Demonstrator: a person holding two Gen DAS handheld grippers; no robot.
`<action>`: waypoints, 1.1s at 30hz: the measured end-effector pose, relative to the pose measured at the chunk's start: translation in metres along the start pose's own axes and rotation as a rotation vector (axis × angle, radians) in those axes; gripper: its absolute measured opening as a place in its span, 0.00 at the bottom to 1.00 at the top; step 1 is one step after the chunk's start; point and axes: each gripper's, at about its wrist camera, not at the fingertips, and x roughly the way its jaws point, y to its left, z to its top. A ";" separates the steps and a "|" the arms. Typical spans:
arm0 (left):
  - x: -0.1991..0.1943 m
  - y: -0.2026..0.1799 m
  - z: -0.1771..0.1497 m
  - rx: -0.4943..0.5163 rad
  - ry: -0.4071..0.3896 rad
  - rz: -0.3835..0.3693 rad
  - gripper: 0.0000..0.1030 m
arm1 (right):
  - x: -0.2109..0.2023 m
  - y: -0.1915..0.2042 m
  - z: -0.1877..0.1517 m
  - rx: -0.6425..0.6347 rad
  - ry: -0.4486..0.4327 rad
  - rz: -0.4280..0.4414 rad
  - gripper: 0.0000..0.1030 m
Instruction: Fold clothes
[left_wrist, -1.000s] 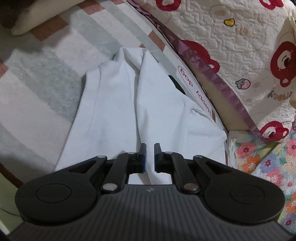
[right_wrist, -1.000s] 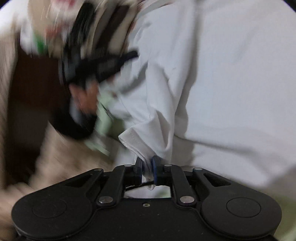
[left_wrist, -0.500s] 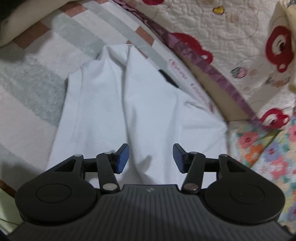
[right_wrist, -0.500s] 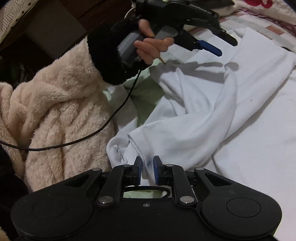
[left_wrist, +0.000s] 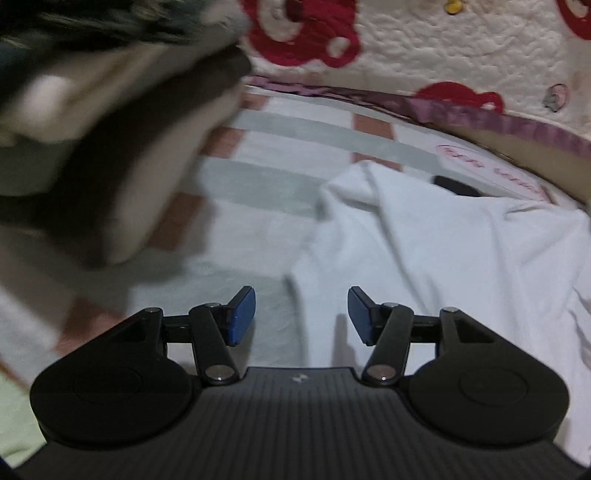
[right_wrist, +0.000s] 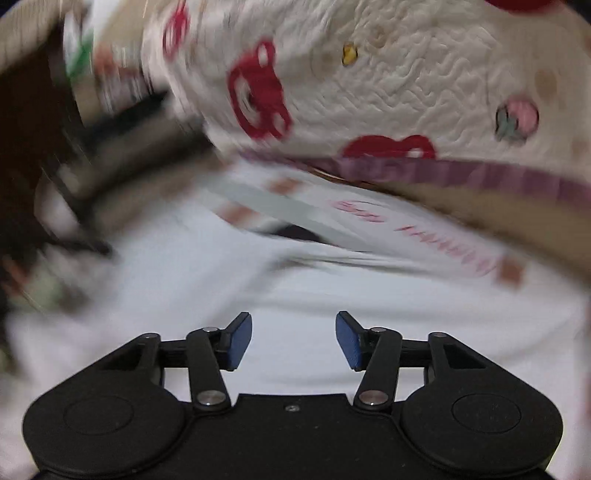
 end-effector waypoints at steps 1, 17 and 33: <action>0.007 0.001 0.002 -0.017 0.001 -0.029 0.53 | 0.004 -0.014 0.002 -0.012 -0.015 -0.052 0.52; 0.098 -0.028 0.058 0.142 -0.033 -0.076 0.58 | 0.121 -0.065 0.056 -0.256 -0.035 -0.047 0.57; 0.076 -0.133 0.110 0.394 -0.210 0.200 0.05 | 0.119 -0.094 0.091 0.051 -0.169 -0.062 0.07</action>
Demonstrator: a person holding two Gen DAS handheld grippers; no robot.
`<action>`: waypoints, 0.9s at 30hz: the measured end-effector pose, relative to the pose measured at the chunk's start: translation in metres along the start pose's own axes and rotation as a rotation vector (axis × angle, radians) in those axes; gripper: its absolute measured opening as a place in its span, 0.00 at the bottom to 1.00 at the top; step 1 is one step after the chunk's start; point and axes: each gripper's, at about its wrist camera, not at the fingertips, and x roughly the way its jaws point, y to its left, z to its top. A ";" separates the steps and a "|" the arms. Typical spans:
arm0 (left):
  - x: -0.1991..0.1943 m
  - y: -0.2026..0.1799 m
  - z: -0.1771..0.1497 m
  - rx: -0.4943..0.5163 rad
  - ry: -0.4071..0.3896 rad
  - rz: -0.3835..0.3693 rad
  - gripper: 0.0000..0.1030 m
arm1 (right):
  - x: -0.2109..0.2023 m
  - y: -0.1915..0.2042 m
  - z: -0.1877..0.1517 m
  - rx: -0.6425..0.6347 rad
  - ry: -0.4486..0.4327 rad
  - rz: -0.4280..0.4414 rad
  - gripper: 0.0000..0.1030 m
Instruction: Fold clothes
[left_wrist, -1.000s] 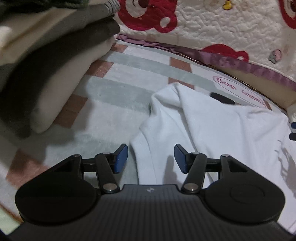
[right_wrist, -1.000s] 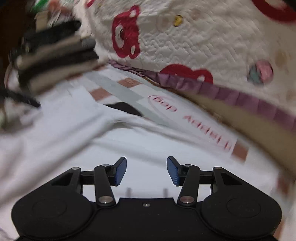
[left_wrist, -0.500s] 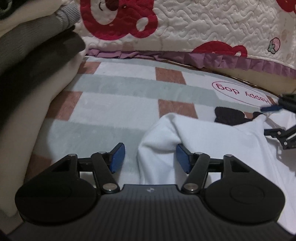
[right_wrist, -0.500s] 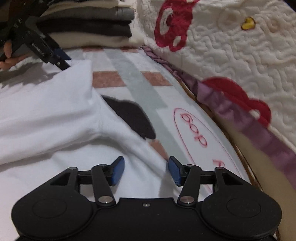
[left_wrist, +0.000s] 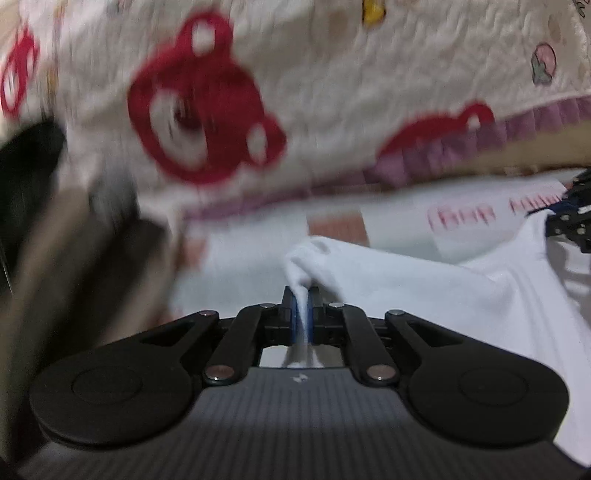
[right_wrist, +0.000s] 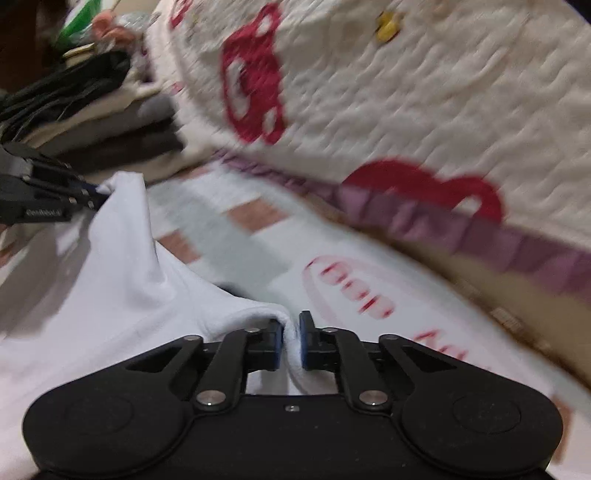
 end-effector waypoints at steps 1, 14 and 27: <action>0.002 -0.001 0.013 -0.001 -0.015 0.001 0.05 | -0.003 -0.003 0.005 0.007 -0.013 -0.026 0.07; 0.120 0.010 0.055 -0.062 0.113 -0.002 0.05 | 0.052 -0.071 0.031 0.134 -0.027 -0.082 0.41; 0.154 0.037 0.017 -0.261 0.149 -0.126 0.06 | -0.125 -0.253 -0.122 0.672 0.065 -0.345 0.48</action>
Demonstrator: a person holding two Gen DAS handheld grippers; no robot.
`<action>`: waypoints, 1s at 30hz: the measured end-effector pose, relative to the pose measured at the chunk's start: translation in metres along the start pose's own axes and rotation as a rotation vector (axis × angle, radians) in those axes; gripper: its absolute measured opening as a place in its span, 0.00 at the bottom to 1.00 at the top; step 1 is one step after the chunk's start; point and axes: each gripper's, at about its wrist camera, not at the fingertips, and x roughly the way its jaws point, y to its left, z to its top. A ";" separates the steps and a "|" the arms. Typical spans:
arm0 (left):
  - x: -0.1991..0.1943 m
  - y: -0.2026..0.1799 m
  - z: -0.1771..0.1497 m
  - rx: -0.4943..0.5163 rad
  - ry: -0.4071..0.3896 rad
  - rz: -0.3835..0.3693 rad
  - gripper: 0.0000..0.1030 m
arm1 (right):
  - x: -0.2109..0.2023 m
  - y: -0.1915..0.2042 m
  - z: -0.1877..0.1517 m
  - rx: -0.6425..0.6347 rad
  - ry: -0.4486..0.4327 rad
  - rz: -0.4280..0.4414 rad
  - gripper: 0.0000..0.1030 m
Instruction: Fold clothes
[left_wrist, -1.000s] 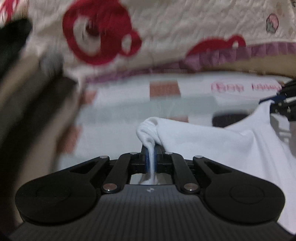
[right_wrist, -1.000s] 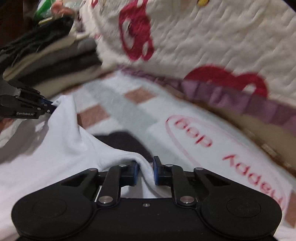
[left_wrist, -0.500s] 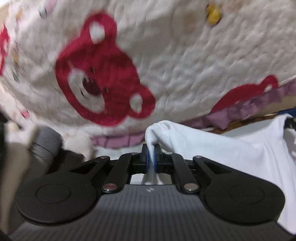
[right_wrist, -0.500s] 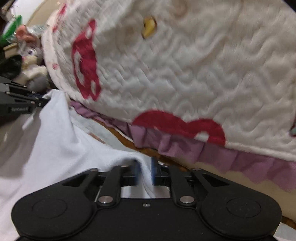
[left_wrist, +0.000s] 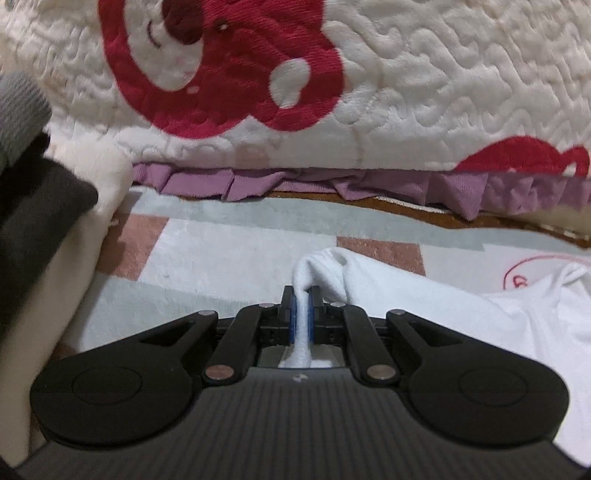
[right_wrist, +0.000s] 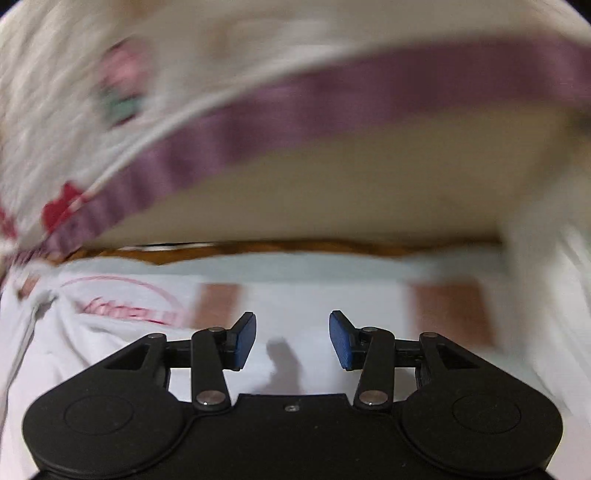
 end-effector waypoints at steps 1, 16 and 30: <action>0.000 -0.001 0.000 0.002 0.002 0.004 0.06 | -0.007 -0.016 -0.003 0.046 0.001 -0.002 0.48; -0.025 -0.039 0.004 0.256 -0.076 0.178 0.05 | 0.006 0.009 0.002 -0.058 -0.118 -0.071 0.03; -0.004 -0.047 0.048 0.159 -0.113 0.131 0.04 | -0.011 0.010 0.065 -0.079 -0.222 -0.286 0.04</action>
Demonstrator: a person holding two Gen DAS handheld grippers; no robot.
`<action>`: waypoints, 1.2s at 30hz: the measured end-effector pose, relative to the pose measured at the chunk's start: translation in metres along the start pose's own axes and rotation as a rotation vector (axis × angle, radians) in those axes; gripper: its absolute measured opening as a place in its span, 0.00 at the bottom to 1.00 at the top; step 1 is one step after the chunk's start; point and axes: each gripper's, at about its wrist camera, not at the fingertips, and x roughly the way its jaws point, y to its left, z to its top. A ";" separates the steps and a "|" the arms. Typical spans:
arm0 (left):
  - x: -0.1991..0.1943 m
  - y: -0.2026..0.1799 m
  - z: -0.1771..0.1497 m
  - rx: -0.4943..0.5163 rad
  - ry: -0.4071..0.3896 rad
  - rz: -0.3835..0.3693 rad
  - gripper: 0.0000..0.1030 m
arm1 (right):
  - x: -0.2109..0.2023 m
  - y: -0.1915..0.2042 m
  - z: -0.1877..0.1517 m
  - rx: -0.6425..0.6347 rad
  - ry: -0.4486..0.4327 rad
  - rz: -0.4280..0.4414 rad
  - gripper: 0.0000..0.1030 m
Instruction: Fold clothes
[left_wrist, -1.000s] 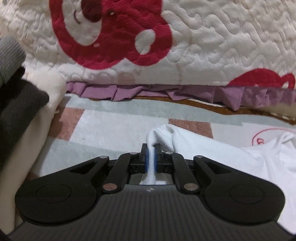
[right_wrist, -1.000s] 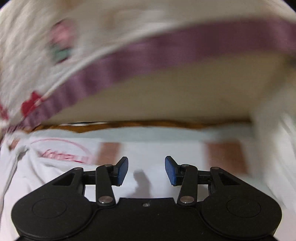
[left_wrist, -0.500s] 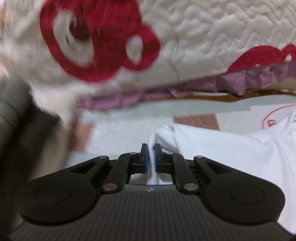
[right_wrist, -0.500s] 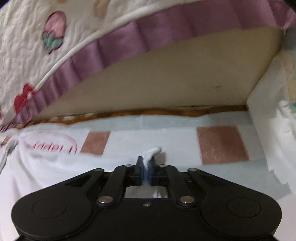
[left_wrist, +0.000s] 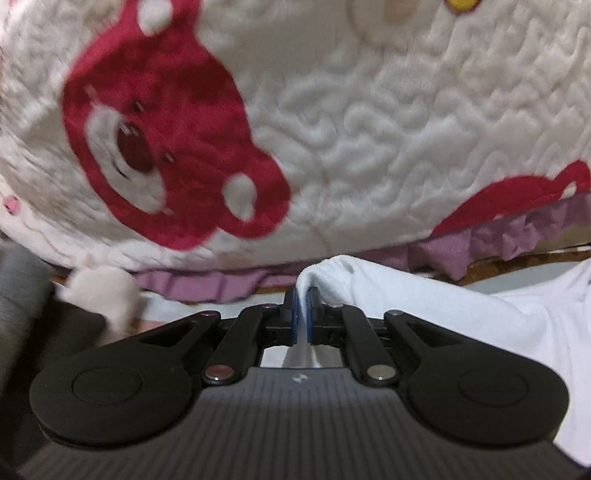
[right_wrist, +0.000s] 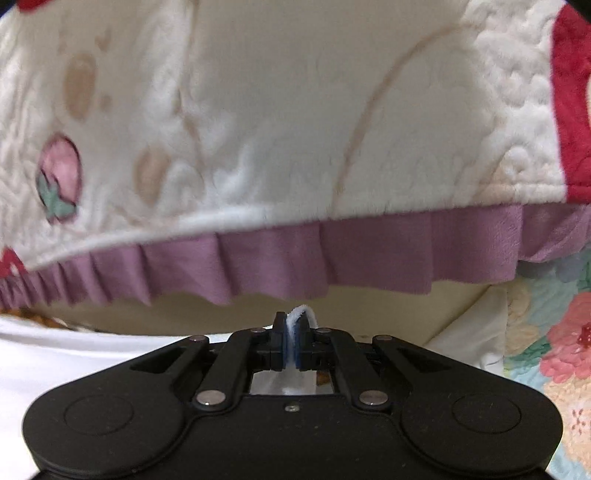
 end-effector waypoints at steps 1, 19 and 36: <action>0.010 -0.001 -0.004 0.015 0.014 0.003 0.04 | 0.002 -0.002 -0.002 0.014 0.004 -0.024 0.08; -0.170 0.030 -0.071 -0.275 0.133 -0.082 0.61 | -0.202 -0.073 -0.094 0.379 -0.059 0.085 0.61; -0.323 0.021 -0.249 -0.473 0.242 -0.069 0.68 | -0.322 -0.064 -0.289 0.683 0.248 0.170 0.61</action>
